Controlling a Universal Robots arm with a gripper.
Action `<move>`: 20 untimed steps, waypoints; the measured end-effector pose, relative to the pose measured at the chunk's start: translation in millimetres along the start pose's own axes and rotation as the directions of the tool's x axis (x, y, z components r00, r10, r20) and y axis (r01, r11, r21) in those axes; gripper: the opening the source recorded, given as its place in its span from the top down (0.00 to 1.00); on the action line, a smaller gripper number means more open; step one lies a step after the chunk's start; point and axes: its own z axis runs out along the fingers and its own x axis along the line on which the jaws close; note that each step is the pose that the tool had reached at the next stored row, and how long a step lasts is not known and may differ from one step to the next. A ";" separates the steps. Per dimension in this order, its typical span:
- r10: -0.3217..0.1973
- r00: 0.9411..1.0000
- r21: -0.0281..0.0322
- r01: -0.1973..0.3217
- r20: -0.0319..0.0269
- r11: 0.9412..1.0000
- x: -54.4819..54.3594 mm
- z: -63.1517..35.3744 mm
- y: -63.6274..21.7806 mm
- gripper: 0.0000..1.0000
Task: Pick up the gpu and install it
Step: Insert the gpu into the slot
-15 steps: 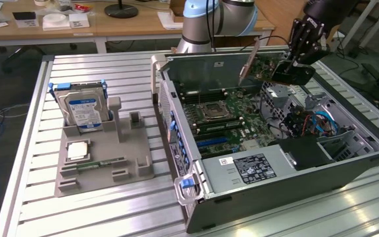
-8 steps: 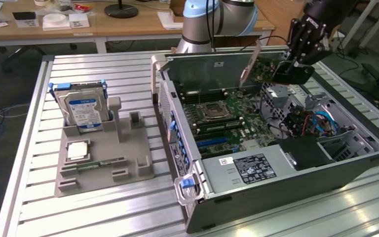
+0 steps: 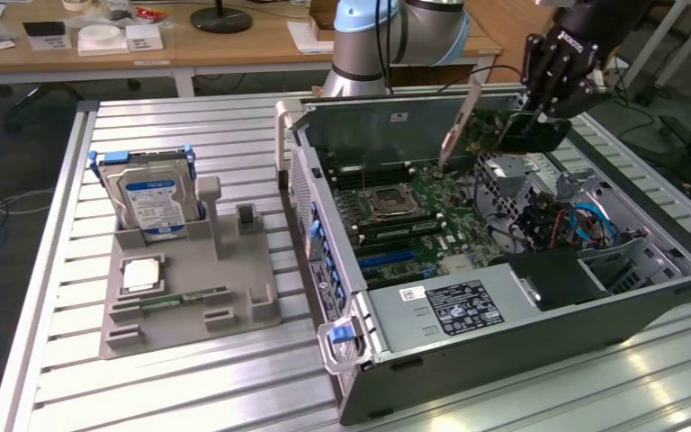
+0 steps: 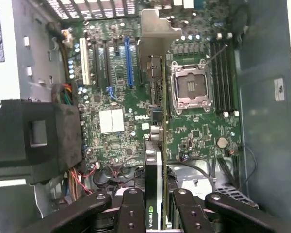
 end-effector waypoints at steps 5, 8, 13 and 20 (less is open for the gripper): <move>-0.070 0.998 -0.001 0.070 -0.004 0.998 0.0 0.1 0.0 0.73; -0.098 0.995 -0.002 0.098 -0.006 0.995 0.0 0.1 0.0 0.73; -0.099 0.995 0.023 0.099 -0.006 0.995 0.1 0.6 1.5 0.73; -0.100 0.995 0.070 0.100 -0.004 0.993 0.9 3.2 7.7 0.73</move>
